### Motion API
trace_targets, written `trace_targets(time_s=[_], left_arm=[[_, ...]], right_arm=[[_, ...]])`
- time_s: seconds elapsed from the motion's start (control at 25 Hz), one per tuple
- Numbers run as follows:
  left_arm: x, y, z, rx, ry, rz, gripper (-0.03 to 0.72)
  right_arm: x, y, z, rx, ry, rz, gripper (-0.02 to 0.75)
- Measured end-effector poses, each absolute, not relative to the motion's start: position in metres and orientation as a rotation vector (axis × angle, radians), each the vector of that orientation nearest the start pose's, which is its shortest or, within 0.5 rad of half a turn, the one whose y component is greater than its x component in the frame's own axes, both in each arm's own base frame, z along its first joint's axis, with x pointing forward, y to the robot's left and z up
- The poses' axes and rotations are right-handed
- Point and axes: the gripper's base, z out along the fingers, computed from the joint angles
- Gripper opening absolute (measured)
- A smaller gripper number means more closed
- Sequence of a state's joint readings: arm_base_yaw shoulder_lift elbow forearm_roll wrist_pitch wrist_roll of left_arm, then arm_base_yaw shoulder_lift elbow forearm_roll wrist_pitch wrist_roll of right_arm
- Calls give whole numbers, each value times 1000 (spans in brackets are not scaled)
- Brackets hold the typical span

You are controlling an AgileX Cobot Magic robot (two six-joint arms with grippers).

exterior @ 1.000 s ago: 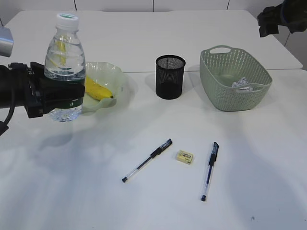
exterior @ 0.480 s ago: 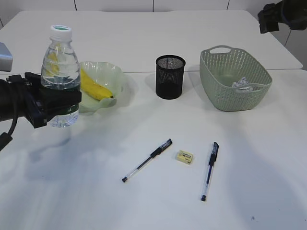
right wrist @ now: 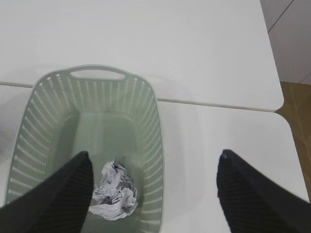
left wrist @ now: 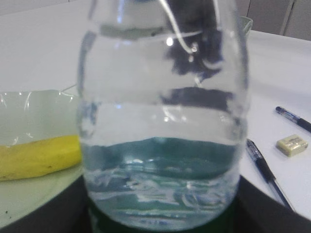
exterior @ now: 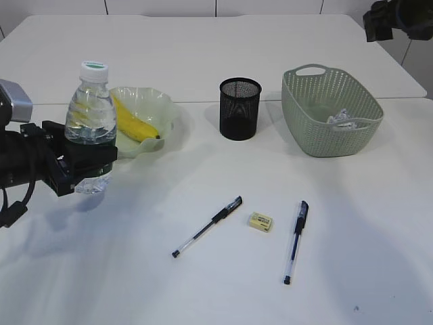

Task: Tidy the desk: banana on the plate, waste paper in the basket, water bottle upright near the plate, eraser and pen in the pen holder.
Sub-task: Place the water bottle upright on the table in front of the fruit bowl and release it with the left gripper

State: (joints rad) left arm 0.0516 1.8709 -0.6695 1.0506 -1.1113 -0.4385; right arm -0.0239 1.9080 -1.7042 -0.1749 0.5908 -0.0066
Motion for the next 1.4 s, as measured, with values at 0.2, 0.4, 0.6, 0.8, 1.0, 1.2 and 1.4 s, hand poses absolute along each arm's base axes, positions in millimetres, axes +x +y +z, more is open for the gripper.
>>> trace_targets(time_s=[0.2, 0.4, 0.6, 0.8, 1.0, 1.2, 1.4], left_arm=[[310, -54, 136, 732, 1687, -635, 408], [312, -52, 126, 720, 1701, -611, 408], [313, -52, 111, 721, 1734, -611, 408], [321, -51, 107, 727, 1728, -604, 408], [329, -51, 99, 725, 1733, -605, 408], [332, -63, 98, 761, 1715, -622, 408], [334, -73, 92, 761, 1716, -627, 408]], right_arm=[[451, -20, 311, -96, 2267, -204, 587], [451, -20, 312, -97, 2262, -204, 587], [452, -19, 313, -98, 2249, -203, 587], [452, -19, 313, -99, 2246, -205, 587], [452, -19, 313, -99, 2244, -205, 587], [452, -19, 313, -100, 2240, -204, 587], [452, -19, 313, -100, 2238, -204, 587]])
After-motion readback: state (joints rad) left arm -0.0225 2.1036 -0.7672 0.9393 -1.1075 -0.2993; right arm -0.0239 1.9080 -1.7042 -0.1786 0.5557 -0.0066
